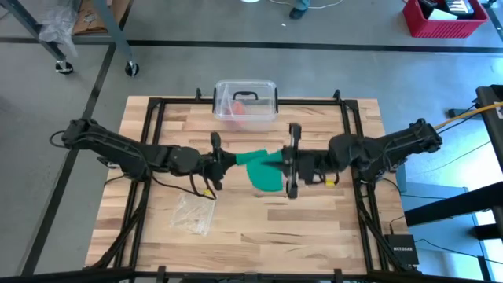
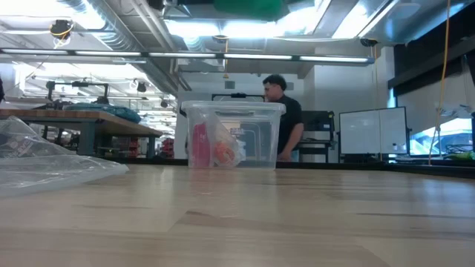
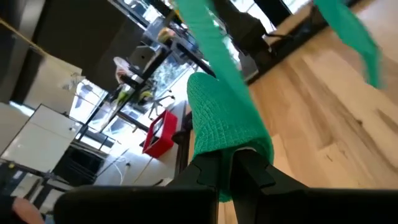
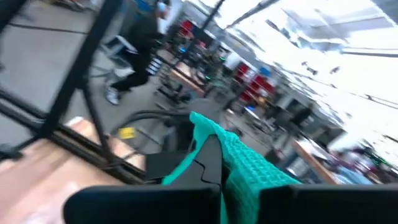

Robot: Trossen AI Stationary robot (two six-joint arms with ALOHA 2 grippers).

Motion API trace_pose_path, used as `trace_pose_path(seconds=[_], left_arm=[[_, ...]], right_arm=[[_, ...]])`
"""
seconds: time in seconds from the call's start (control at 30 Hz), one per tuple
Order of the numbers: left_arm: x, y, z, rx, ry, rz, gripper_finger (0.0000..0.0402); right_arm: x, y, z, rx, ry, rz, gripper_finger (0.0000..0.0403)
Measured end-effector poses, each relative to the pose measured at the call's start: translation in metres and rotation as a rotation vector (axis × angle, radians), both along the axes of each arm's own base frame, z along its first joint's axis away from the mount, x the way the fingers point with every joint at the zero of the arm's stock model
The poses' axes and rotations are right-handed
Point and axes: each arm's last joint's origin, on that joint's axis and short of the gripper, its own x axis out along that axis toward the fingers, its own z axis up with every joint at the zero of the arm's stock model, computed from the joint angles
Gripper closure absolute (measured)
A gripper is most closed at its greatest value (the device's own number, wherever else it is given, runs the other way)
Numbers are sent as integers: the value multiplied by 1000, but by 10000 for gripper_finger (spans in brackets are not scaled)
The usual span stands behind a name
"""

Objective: Roll bandage
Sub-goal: Roll the green bandage

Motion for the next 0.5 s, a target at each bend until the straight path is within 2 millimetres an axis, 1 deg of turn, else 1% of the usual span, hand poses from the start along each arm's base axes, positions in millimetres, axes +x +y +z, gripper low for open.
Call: trace_pose_path(seconds=[0.1,0.23,0.37,0.5], left_arm=[[4,-1,-5,23,24,-3,391],[8,-3,-10,40,48,-58,391],[10,-3,-12,67,66,-71,391],[11,-4,-13,93,77,-77,391]], right_arm=[[2,-16,10,32,-28,-80,400],[6,-44,17,136,-59,-152,400],[10,-73,16,229,-67,-225,400],[20,-100,9,343,-58,-243,400]])
